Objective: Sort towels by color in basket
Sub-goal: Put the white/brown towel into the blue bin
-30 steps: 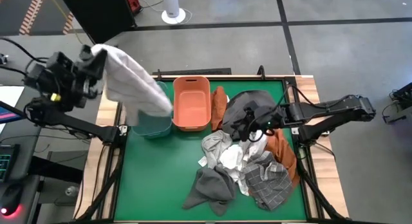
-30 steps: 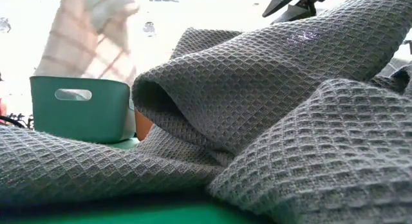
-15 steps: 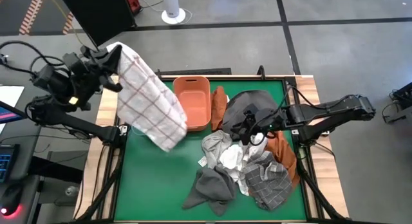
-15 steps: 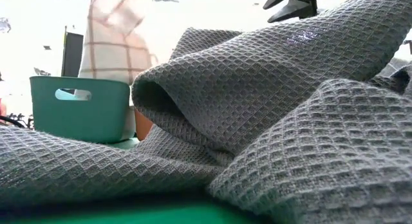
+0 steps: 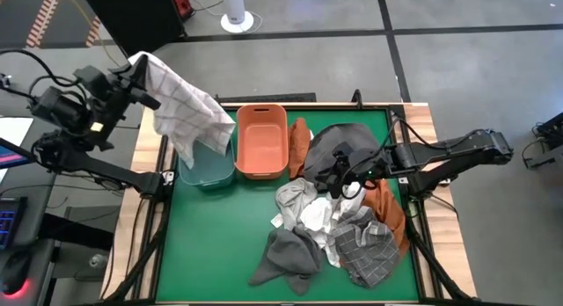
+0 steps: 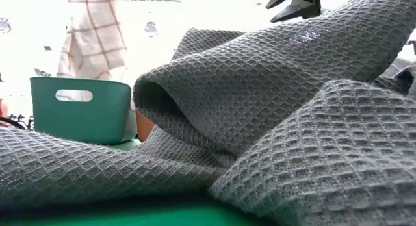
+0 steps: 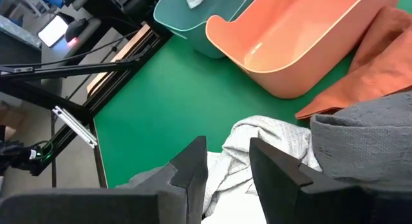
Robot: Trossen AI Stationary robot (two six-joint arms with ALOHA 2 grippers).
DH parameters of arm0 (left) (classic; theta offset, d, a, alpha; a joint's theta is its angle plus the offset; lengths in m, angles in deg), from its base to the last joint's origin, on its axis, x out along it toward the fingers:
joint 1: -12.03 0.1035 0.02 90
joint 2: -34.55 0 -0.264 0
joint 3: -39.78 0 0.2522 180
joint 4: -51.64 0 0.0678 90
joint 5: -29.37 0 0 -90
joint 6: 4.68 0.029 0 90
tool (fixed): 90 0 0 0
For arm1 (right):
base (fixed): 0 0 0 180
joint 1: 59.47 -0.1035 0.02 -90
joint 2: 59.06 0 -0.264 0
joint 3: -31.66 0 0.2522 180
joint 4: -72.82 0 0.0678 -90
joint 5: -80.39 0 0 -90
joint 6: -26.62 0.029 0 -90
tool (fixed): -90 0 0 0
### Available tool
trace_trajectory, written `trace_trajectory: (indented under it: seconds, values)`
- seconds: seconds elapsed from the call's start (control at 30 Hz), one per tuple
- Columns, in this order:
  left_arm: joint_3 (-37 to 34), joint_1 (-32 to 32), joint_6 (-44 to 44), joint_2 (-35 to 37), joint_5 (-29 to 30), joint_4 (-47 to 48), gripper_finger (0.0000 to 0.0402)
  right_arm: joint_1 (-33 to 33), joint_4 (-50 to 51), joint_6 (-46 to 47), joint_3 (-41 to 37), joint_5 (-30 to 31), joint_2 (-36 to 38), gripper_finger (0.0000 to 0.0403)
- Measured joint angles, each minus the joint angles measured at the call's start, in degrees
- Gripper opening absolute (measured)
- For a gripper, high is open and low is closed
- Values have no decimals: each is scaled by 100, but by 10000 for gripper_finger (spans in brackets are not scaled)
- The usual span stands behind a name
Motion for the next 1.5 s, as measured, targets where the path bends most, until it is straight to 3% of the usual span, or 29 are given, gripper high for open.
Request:
trace_trajectory:
  seconds: [0.17, 0.23, 0.53, 0.7, 0.8, 1.1, 1.3, 1.4, 1.5]
  values:
    - [156, -363, -837, 2, 11, 738, 0, 90, -1, 15, 0, 2, 0, 143]
    - [333, -573, -1435, 16, -268, 1373, 0, 121, -1, 22, 0, 2, 0, 143]
    - [1890, -1181, -4900, -37, -1853, 5747, 0, 165, -4, -16, 0, 0, 0, 143]
    - [2505, -1180, -6329, -265, -1895, 7498, 0, 165, -9, -76, 0, -37, 2, 143]
    - [2747, -1094, -6889, -454, -1572, 8232, 0, 165, -30, -74, 0, -39, 2, 143]
    - [2861, -626, -7147, -1312, -826, 9282, 0, 165, -298, -142, 0, -39, 2, 143]
    - [2722, -243, -6163, -2036, -114, 9923, 0, 163, -301, -144, 0, -39, 2, 143]
    - [2334, -87, -5395, -2266, -309, 9833, 0, 138, -301, -144, 0, -39, 2, 143]
    - [1842, 188, -5381, -2397, -926, 9879, 0, 79, -310, -142, 0, -39, 2, 143]
